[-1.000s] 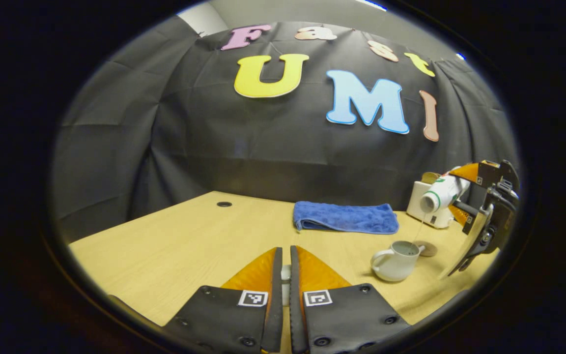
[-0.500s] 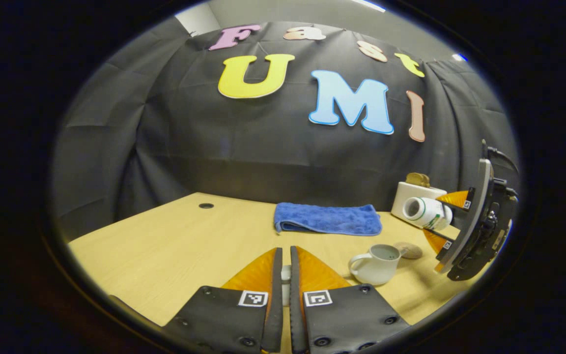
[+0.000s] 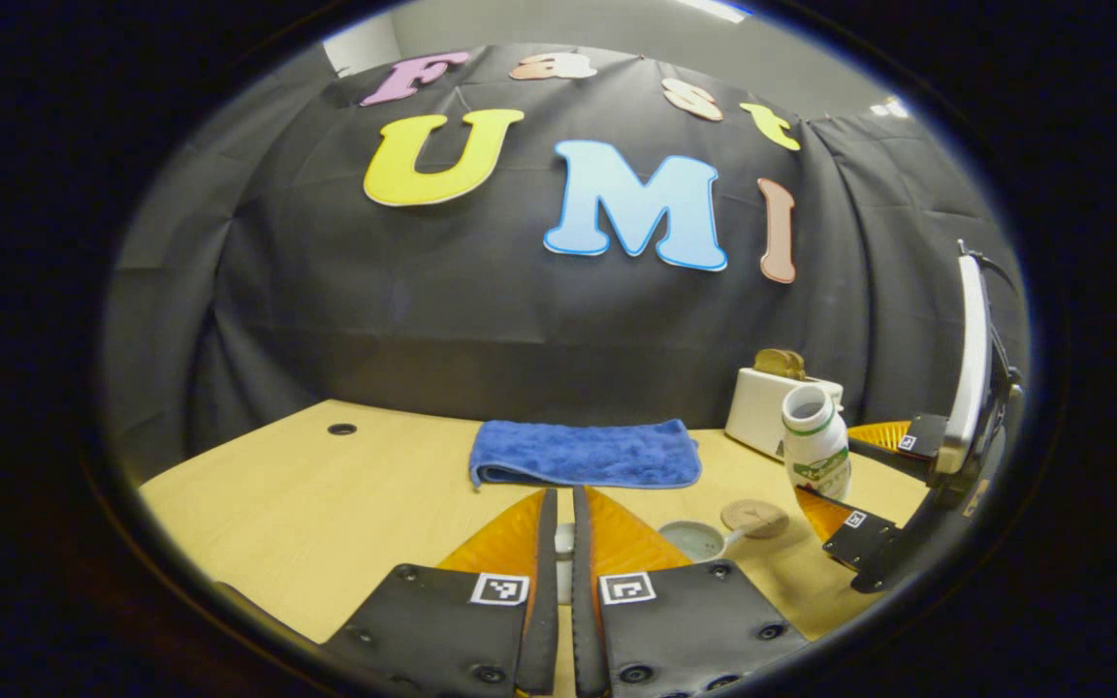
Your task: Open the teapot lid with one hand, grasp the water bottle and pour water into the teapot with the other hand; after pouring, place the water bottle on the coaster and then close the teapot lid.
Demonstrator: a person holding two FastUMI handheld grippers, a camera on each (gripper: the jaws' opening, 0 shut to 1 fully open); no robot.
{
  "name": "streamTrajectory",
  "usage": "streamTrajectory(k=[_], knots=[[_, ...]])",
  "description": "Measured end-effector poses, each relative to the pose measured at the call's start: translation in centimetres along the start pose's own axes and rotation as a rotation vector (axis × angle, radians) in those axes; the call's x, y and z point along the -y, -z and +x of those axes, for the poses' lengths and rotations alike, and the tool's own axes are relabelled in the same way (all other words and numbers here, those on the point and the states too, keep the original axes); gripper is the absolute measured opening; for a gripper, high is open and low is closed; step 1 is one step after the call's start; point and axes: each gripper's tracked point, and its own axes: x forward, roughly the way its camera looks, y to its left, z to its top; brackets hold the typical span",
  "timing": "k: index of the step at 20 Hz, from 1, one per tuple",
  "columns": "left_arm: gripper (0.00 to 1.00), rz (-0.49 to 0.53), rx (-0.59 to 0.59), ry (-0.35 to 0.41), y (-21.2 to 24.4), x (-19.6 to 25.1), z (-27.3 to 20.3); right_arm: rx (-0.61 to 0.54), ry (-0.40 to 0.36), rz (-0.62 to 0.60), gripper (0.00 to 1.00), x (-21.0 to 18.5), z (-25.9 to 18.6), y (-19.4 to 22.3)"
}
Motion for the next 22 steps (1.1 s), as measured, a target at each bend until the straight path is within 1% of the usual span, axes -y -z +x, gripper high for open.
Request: streamTrajectory(k=[3,5,9,10,11,12,13,14,17,20,21,22], knots=[[0.17,0.039,0.011,0.037,-0.2,2.3,1.7,0.002,-0.003,0.097,0.74,0.8,-0.3,0.5],[0.17,0.062,0.01,0.064,0.4,3.8,3.1,0.004,0.001,0.14,0.74,1.5,-0.7,0.8],[0.17,0.069,-0.018,0.101,2.5,6.4,4.7,0.018,0.006,0.225,0.74,2.7,-1.3,1.1],[0.12,0.074,-0.025,0.106,2.8,6.7,5.0,0.019,0.008,0.244,0.74,3.0,-1.3,1.2],[0.13,0.08,-0.029,0.11,3.1,7.0,5.3,0.022,0.009,0.259,0.74,3.4,-1.3,1.2],[0.16,0.086,-0.03,0.112,3.2,7.2,5.4,0.023,0.011,0.271,0.74,3.6,-1.4,1.4],[0.13,0.088,-0.029,0.114,3.2,7.4,5.6,0.026,0.015,0.278,0.74,4.1,-1.4,1.5],[0.17,0.085,-0.027,0.119,3.5,7.7,5.6,0.028,0.022,0.282,0.74,4.5,-1.4,1.6],[0.17,0.088,-0.032,0.133,4.0,8.7,6.0,0.022,0.037,0.293,0.74,5.3,-1.4,2.3],[0.17,0.117,-0.027,0.125,4.1,8.9,6.0,0.012,0.031,0.334,0.74,5.2,-1.2,3.1],[0.13,0.12,-0.026,0.123,4.1,9.0,6.1,0.008,0.031,0.342,0.74,5.2,-1.1,3.3],[0.17,0.122,-0.022,0.119,4.2,8.9,6.1,0.004,0.029,0.346,0.74,5.3,-1.1,3.4]])
